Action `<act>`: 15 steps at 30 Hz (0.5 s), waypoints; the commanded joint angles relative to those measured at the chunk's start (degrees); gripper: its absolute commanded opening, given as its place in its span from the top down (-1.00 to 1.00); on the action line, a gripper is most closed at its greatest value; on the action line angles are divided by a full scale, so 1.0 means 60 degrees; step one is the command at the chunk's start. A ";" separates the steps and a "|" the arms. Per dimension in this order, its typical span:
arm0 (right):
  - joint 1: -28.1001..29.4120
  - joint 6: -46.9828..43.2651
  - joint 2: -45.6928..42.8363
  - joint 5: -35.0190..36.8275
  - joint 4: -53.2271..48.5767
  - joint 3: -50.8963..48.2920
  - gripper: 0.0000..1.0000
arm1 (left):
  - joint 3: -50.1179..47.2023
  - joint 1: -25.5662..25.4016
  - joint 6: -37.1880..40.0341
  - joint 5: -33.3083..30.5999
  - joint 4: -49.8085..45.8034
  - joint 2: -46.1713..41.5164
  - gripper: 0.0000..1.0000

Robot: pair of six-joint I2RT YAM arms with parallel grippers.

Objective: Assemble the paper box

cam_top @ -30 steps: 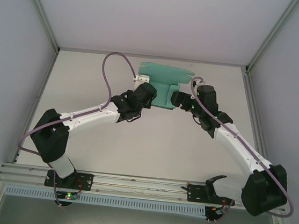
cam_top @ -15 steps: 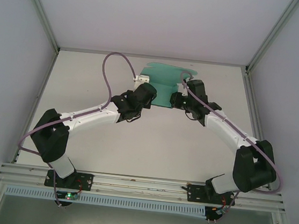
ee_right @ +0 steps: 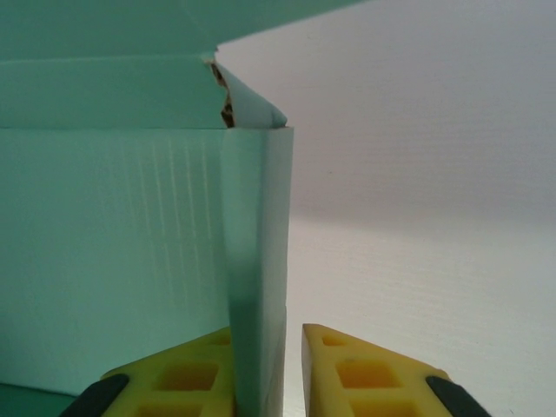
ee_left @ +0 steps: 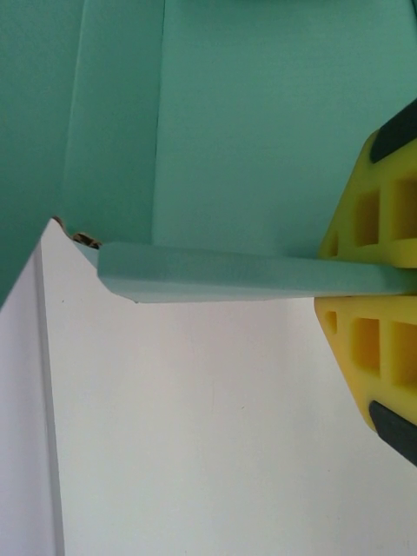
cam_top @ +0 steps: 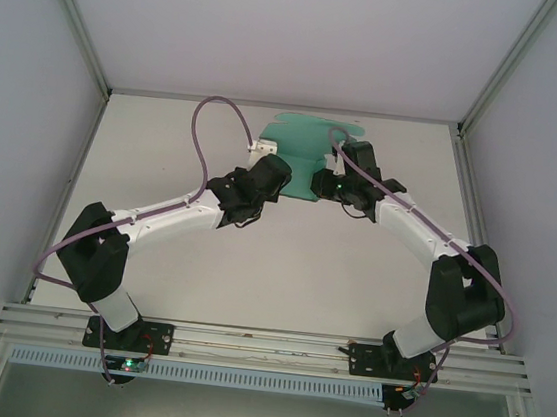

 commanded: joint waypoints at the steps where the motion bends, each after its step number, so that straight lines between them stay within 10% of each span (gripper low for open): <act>1: -0.0172 0.0026 0.0305 0.0027 -0.0416 0.0155 0.62 | 0.0135 0.0079 0.0030 -0.0238 0.0120 -0.0246 1.00; 15: -0.0275 0.0598 0.0184 -0.1143 0.0150 0.0025 0.65 | 0.0191 0.0089 0.0039 -0.0154 0.0048 -0.0218 1.00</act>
